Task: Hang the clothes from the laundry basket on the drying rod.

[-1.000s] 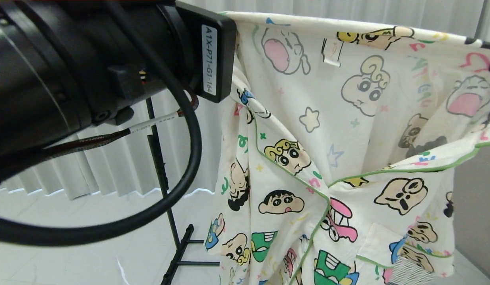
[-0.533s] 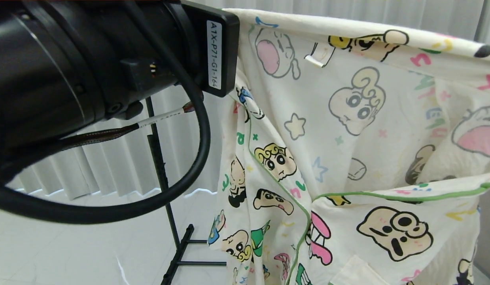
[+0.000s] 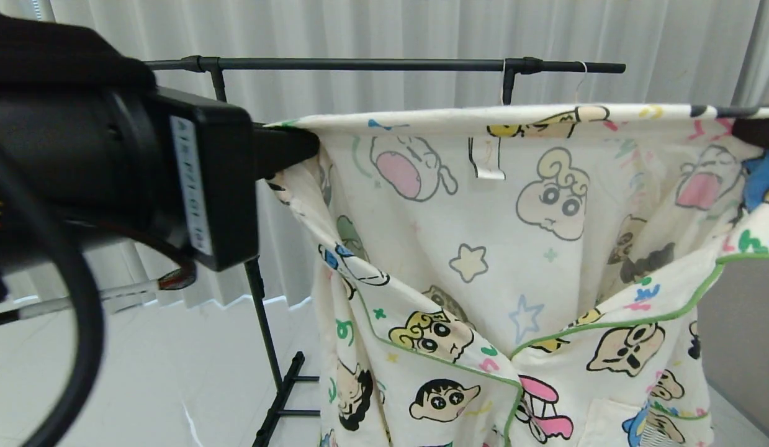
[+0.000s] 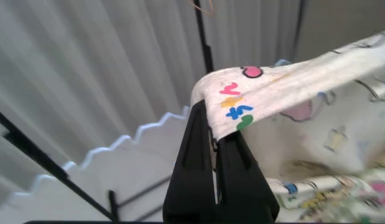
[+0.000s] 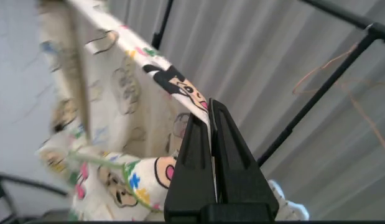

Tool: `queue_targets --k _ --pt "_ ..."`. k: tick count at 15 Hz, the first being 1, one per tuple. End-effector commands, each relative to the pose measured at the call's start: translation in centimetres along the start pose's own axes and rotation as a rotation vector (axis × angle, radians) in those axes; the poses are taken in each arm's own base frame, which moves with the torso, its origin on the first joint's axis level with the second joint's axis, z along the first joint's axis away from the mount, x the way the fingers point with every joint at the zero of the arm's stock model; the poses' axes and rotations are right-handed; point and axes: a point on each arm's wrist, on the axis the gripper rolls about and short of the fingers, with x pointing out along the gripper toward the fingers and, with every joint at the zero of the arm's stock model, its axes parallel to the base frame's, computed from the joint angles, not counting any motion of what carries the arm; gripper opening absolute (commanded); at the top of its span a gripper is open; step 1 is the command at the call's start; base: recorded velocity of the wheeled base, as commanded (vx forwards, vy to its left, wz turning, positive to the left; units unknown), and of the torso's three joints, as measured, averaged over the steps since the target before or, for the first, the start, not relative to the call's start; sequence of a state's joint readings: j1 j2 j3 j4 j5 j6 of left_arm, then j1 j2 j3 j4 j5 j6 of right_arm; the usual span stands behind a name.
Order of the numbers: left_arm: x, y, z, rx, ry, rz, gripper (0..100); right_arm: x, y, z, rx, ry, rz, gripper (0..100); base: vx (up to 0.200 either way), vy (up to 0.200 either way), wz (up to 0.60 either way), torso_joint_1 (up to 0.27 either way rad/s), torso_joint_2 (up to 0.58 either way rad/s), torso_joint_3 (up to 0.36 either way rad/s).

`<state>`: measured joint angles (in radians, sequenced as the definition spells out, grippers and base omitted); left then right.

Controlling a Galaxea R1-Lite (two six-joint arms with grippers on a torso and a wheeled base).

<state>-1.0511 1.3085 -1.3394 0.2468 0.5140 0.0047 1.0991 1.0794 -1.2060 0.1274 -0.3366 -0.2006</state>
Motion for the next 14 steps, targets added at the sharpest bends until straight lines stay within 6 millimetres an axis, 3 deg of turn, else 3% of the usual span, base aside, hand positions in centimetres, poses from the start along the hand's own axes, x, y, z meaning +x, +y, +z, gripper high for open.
queue_targets --k 1,2,3,4,5,8,11,14 --pt "-2.6 0.1 0.3 -0.071 -0.017 -0.063 0 3.7 0.4 -0.5 -0.011 -0.01 -0.07 0 0.0 0.0 0.0 0.0 0.0 0.0" --pt "-2.9 -0.5 0.2 -0.098 -0.002 -0.105 0 5.4 0.9 -0.5 -0.002 -0.051 -0.079 0 0.0 0.0 0.0 0.0 0.0 0.0" --pt "-2.9 -0.5 0.2 -0.101 -0.002 -0.106 0 5.5 0.9 -0.5 -0.001 -0.054 -0.078 0 0.0 0.0 0.0 0.0 0.0 0.0" --pt "-3.5 -1.6 0.0 -0.12 0.008 -0.176 0 8.4 1.8 -0.5 0.005 -0.111 -0.089 0 0.0 0.0 0.0 0.0 0.0 0.0" --pt "-3.9 -2.1 0.0 -0.129 0.008 -0.211 0 9.8 2.2 -0.6 0.01 -0.14 -0.096 0 0.0 0.0 0.0 0.0 0.0 0.0" --pt "-5.0 -2.8 -0.1 -0.127 0.003 -0.288 0 12.2 2.9 -1.1 0.022 -0.173 -0.103 0 0.0 0.0 0.0 0.0 0.0 0.0" --pt "-6.3 -3.4 -0.1 -0.12 -0.007 -0.366 0 12.8 3.2 -1.3 0.023 -0.176 -0.102 0 0.0 0.0 0.0 0.0 0.0 0.0" --pt "-6.1 -3.4 -0.4 -0.104 0.002 -0.36 0 12.2 2.9 -1.1 0.025 -0.186 -0.108 0 0.0 0.0 0.0 0.0 0.0 0.0"
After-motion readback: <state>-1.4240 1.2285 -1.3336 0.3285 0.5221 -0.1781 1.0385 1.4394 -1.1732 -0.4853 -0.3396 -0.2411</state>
